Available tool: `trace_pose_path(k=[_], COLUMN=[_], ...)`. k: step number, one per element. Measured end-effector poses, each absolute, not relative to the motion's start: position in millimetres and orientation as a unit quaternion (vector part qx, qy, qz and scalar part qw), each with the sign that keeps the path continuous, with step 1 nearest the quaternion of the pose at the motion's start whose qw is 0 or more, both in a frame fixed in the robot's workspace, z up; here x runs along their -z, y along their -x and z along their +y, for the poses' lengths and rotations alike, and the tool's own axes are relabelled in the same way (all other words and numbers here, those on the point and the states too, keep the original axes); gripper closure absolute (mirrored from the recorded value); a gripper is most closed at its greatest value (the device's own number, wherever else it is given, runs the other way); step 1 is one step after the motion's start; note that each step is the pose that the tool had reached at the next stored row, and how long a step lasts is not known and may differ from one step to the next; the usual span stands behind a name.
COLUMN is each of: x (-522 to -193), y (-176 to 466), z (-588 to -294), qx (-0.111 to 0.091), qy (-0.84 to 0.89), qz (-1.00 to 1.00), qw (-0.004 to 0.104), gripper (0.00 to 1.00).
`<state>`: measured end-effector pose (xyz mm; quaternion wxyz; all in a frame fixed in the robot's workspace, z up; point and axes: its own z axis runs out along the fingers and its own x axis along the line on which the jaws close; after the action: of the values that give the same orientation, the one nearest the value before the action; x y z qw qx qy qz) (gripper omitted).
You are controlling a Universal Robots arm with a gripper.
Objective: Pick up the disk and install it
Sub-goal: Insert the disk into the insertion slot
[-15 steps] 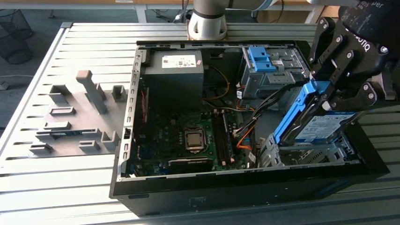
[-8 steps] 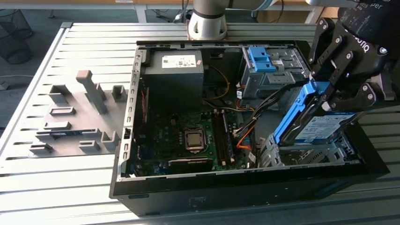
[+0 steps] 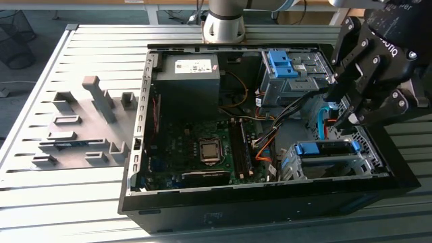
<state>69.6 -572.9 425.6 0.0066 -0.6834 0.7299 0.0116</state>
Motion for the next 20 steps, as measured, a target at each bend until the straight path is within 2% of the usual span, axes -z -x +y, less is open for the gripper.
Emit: trace_pose_path(k=[6, 7, 8, 10, 11, 14, 20], x=[-414.9, -413.0, -411.2, -407.6, -405.7, -400.4, -389.3], y=[-69.6, -69.6, -69.6, -69.7, -69.7, -69.7, -69.9], z=[-573.0, -573.0, -572.9, -572.9, -572.9, -573.0, -572.9], qx=[-0.012, -0.012, -0.012, -0.012, -0.012, -0.012, -0.012], qy=[0.684, 0.684, 0.684, 0.684, 0.684, 0.684, 0.684], qz=[0.73, 0.73, 0.729, 0.729, 0.729, 0.729, 0.729], qw=[0.006, 0.006, 0.006, 0.006, 0.006, 0.006, 0.006], gripper=[0.51, 0.58, 0.58, 0.69, 0.69, 0.87, 0.89])
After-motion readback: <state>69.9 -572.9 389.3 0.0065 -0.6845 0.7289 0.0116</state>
